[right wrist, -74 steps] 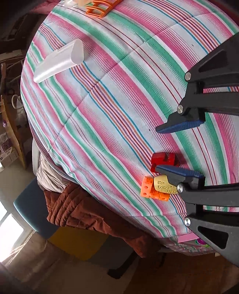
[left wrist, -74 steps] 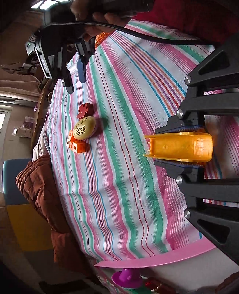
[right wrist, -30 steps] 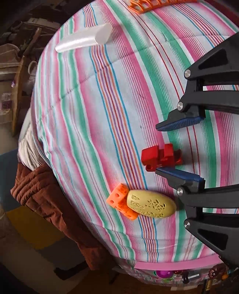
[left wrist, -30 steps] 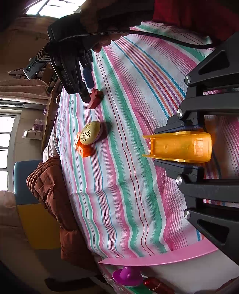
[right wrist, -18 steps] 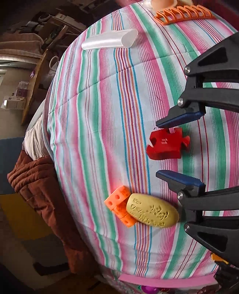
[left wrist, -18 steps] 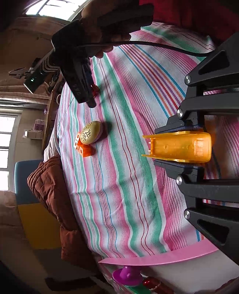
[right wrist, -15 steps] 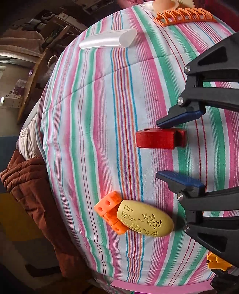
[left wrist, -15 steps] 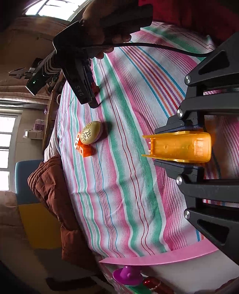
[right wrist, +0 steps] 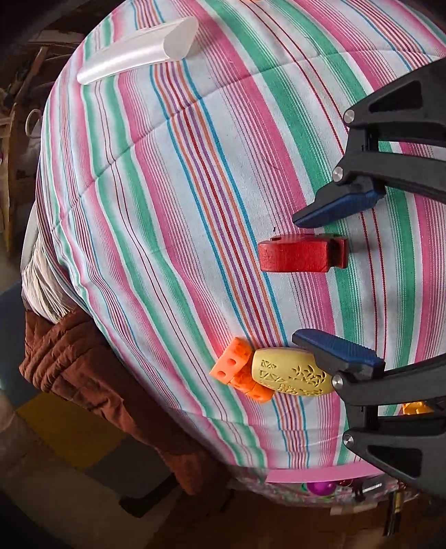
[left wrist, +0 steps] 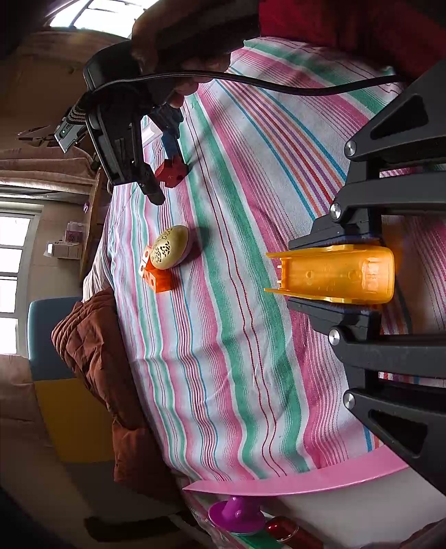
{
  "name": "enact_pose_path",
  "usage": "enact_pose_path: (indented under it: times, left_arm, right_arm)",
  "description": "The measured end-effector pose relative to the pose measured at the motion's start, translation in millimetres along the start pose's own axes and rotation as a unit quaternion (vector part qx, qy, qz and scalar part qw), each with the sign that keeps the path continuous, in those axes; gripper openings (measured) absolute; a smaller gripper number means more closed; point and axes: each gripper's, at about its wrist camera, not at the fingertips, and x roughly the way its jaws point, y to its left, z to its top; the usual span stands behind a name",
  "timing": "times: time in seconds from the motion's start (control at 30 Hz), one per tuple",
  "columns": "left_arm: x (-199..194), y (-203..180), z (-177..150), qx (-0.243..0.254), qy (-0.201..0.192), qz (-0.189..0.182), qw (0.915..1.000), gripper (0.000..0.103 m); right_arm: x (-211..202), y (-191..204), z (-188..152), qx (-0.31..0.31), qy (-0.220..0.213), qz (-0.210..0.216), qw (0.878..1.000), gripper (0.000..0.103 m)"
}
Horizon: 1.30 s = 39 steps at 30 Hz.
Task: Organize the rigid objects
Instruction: 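Grasp the red block with the right tool while the left tool holds the orange piece, then carry the orange piece into the tray and open the left tool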
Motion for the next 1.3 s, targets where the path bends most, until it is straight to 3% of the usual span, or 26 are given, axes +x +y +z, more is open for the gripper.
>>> enact_pose_path:
  times: [0.13, 0.27, 0.3, 0.33, 0.37, 0.5, 0.7, 0.93, 1.3]
  left_arm:
    - [0, 0, 0, -0.001, 0.0, -0.001, 1.0, 0.026]
    - [0, -1, 0, 0.001, -0.002, 0.001, 1.0, 0.026]
    - [0, -1, 0, 0.001, -0.002, 0.002, 1.0, 0.026]
    - [0, -1, 0, 0.001, -0.002, 0.002, 1.0, 0.026]
    - [0, -1, 1, 0.001, 0.0, 0.002, 1.0, 0.026]
    - [-1, -1, 7, -0.01, 0.02, 0.006, 0.9997, 0.026]
    - [-25, -3, 12, -0.018, 0.025, 0.01, 0.9995, 0.026]
    - [-68, 7, 18, -0.036, 0.004, 0.032, 0.9988, 0.026]
    - [-114, 43, 13, -0.072, -0.017, 0.067, 0.995, 0.026]
  right_arm:
    - [-1, -6, 2, 0.015, -0.001, 0.011, 1.0, 0.062]
    - [-4, -3, -1, -0.004, -0.007, -0.016, 1.0, 0.056]
    - [-4, -2, -2, -0.013, -0.01, -0.03, 0.999, 0.046]
    - [-5, 1, -6, -0.028, -0.017, -0.06, 0.998, 0.014]
    - [-2, 3, -8, -0.045, -0.017, -0.091, 0.995, 0.014]
    - [2, 18, -18, -0.102, -0.027, -0.134, 0.985, 0.015]
    - [0, 13, -22, -0.115, -0.033, -0.131, 0.984, 0.015]
    - [3, 28, -30, -0.16, -0.043, -0.168, 0.972, 0.015]
    - [10, 36, -29, -0.176, -0.051, -0.186, 0.965, 0.015]
